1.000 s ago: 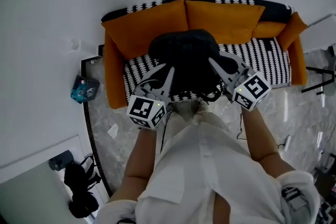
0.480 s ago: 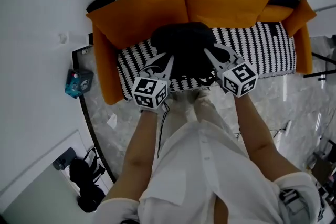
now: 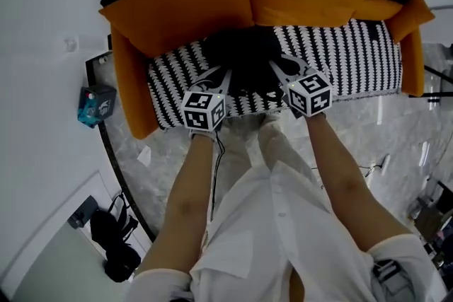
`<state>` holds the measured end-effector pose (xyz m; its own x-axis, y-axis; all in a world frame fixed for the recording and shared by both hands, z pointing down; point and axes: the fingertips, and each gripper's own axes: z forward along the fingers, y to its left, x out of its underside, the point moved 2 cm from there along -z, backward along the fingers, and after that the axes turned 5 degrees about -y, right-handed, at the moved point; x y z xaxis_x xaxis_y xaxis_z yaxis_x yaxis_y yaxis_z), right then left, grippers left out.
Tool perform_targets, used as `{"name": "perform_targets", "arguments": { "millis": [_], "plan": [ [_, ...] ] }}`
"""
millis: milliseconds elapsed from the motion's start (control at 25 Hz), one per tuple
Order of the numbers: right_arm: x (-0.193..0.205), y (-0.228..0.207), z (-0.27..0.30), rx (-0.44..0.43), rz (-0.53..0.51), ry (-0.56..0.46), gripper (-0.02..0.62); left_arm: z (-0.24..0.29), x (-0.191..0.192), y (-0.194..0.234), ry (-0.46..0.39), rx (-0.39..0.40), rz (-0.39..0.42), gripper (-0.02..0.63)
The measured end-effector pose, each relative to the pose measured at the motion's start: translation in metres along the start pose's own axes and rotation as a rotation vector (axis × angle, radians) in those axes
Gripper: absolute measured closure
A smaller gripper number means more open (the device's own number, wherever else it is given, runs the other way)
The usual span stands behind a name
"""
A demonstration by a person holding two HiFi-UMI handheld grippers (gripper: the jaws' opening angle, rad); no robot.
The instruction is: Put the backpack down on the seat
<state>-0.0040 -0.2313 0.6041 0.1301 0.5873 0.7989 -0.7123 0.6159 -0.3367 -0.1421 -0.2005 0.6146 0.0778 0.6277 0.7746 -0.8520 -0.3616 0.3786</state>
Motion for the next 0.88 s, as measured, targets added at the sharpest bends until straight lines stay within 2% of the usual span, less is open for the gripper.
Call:
{"name": "perform_targets", "arguments": {
  "millis": [680,880],
  "plan": [
    [-0.002,-0.020,0.018,0.037,0.005,0.020,0.565,0.020,-0.007,0.017,-0.039,-0.006,-0.036,0.557],
    [0.000,-0.022,0.018,0.048,0.013,0.029,0.565,0.009,-0.005,0.019,-0.045,-0.027,-0.043,0.486]
  ]
}}
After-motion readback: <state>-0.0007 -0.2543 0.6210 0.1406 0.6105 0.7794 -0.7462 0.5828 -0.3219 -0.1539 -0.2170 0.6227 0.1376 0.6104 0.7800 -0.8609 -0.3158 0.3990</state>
